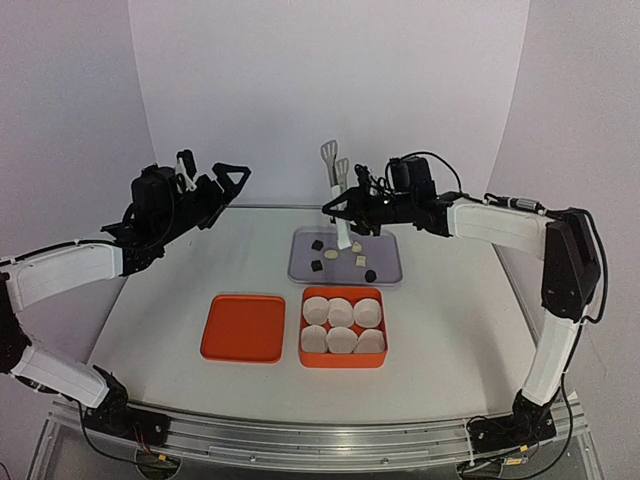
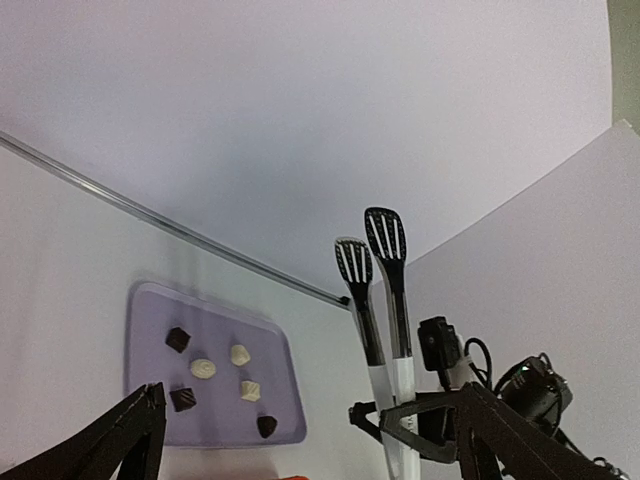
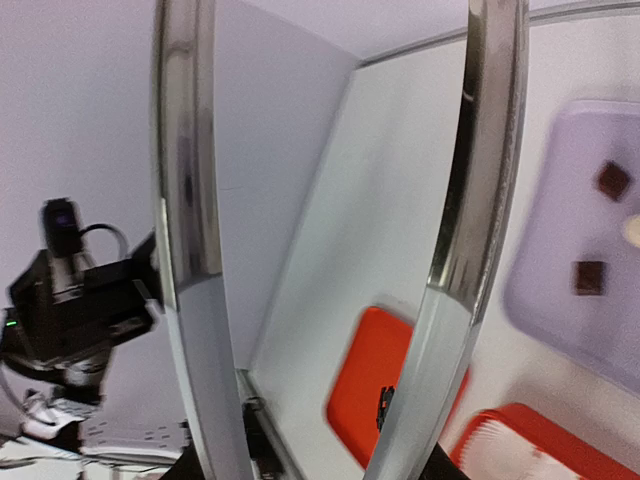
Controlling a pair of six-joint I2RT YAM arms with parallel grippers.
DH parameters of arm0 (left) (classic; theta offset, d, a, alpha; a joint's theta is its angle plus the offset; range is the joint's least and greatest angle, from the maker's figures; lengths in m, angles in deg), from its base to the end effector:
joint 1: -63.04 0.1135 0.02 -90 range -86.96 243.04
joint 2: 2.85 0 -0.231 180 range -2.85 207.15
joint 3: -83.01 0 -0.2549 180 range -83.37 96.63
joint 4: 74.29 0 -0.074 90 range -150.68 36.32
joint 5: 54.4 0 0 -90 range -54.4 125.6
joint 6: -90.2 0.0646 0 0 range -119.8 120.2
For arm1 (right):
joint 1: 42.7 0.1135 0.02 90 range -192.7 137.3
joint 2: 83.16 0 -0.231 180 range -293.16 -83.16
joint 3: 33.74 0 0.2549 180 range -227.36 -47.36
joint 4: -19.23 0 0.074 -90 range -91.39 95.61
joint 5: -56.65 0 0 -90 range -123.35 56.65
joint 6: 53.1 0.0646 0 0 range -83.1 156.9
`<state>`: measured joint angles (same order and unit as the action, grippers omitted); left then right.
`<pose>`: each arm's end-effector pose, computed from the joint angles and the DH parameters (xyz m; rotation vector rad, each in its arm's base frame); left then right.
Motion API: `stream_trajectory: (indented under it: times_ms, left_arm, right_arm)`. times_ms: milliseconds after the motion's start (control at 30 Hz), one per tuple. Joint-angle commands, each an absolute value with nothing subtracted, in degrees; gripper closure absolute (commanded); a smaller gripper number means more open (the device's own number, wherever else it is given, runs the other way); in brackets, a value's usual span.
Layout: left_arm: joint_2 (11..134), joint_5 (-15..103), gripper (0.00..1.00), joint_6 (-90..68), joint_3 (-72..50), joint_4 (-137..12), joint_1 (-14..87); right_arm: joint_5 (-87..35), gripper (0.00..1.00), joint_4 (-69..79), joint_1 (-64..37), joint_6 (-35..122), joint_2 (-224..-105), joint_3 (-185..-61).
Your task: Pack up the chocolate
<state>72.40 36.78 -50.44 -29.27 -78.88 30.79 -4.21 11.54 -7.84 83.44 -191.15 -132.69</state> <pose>0.2972 -0.1891 0.2964 -0.2619 1.7250 -1.1105 0.3660 0.2933 0.2556 -0.1861 2.0850 1.4016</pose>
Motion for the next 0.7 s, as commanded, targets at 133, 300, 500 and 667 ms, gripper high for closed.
stream_trajectory:
  times_ms: [133, 300, 500, 667]
  left_arm:
    - [70.23, 21.86, 0.0, -41.37, -27.72, -62.95, 30.75]
    - [72.88, 19.65, 0.0, -39.58, -25.52, -60.82, 30.79]
    - [76.11, 16.08, 0.0, -37.1, -22.87, -56.14, 30.8]
    - [78.91, 13.27, 0.0, -35.91, -20.19, -50.09, 31.4]
  right_arm:
    - [-40.85, 0.57, -45.82, -7.62, 52.75, -184.99, -144.57]
    - [-44.84, 0.57, -53.74, -7.67, 50.68, -185.54, -145.0]
    - [-44.95, 0.58, -57.09, -7.7, 47.99, -186.26, -146.69]
    - [-43.13, 0.57, -60.56, -7.72, 42.52, -188.24, -148.98]
